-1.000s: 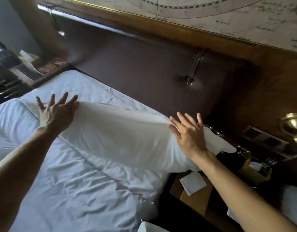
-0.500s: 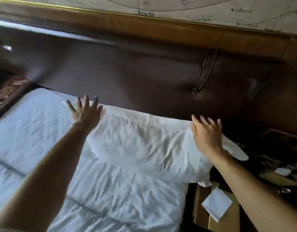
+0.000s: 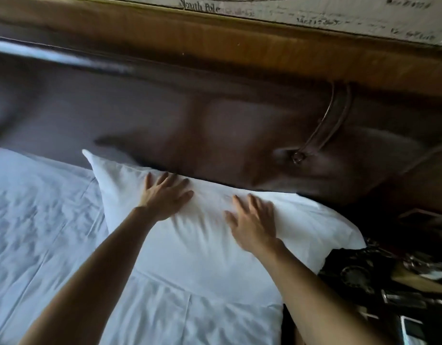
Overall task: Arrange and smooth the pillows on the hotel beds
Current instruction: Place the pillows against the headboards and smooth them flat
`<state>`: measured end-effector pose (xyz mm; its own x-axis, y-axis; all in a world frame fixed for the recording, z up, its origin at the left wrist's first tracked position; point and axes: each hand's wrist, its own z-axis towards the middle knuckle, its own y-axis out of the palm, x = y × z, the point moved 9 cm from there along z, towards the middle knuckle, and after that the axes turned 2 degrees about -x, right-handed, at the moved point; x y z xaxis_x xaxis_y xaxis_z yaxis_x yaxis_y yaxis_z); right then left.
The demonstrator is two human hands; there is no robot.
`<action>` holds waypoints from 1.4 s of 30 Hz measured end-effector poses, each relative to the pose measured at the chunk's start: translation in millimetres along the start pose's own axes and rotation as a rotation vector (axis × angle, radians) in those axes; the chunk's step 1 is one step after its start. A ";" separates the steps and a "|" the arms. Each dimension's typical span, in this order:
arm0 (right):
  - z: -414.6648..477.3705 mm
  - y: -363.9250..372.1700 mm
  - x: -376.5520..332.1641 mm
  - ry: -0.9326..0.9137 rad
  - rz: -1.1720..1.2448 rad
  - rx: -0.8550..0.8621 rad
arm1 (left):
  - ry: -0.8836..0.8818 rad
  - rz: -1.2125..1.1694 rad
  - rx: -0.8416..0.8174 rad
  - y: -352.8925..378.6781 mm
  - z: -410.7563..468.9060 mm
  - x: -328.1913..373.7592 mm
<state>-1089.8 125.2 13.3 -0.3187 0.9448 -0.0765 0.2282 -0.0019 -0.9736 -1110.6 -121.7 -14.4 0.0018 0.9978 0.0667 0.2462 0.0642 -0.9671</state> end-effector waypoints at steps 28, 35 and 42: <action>-39.9 -64.8 94.1 0.084 -0.187 -0.008 | -0.433 -0.049 0.016 -20.6 -142.4 21.1; -82.5 -82.5 47.1 -0.328 -0.032 -0.020 | -0.561 -0.042 0.106 -41.4 -225.8 86.7; -121.4 -77.8 52.1 -0.491 -0.070 -0.043 | -0.774 -0.098 0.190 -52.2 -314.8 157.8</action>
<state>-1012.4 214.3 111.1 -0.7281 0.6760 -0.1138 0.2251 0.0790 -0.9711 -818.1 26.7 123.8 -0.7009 0.7126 0.0319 0.0410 0.0849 -0.9955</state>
